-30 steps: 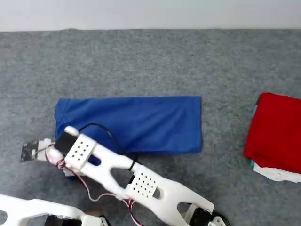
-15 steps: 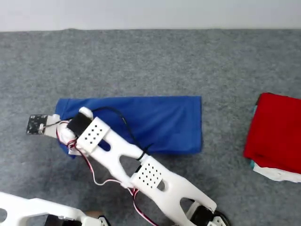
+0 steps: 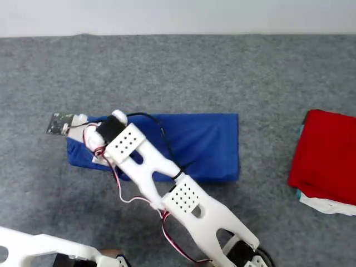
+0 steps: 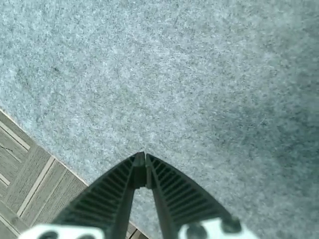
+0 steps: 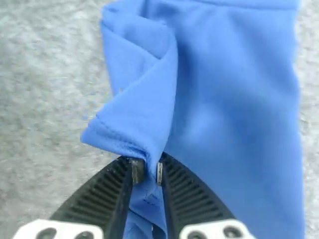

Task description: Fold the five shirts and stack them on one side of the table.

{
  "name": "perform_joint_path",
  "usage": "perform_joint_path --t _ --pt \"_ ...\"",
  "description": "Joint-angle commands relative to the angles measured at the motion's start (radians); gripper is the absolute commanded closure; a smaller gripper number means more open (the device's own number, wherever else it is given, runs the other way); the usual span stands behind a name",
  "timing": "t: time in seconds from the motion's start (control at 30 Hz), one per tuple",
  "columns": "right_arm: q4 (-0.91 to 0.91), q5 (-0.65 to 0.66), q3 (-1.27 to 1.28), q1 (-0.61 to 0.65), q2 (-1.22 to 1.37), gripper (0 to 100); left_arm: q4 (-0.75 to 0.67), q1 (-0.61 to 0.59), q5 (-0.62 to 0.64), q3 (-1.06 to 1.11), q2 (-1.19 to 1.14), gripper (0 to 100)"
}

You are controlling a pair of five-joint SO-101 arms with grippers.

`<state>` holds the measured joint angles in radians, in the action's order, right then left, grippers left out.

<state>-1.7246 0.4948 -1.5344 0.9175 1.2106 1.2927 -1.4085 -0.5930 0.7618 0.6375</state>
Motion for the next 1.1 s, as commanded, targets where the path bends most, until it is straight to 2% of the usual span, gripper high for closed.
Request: perform_joint_path --t 0.0,0.17,0.4,0.53,0.6,0.7,0.9,1.07 --pt "0.035 0.011 -0.037 -0.047 -0.082 98.7 0.005 0.009 0.011 -0.035 0.011 100" --pt "0.079 0.071 -0.037 -0.081 -0.082 98.7 0.005 0.009 0.011 -0.039 0.011 100" --pt "0.087 0.071 -0.034 -0.102 -0.079 98.1 0.005 0.009 0.011 -0.033 0.009 100" --pt "0.070 0.058 -0.011 -0.111 -0.067 86.0 0.005 0.009 0.011 -0.033 0.009 100" --pt "0.076 -0.002 -0.014 -0.125 -0.061 80.5 0.005 0.009 0.011 -0.033 0.009 100" --pt "0.107 -0.048 -0.012 -0.162 -0.051 78.2 0.005 0.009 0.011 -0.035 0.009 100" --pt "0.102 -0.052 -0.025 -0.186 -0.076 80.5 0.005 0.008 0.009 -0.035 0.009 100" --pt "0.033 -0.049 -0.038 -0.096 -0.142 97.8 0.005 0.008 0.009 -0.036 0.009 100"
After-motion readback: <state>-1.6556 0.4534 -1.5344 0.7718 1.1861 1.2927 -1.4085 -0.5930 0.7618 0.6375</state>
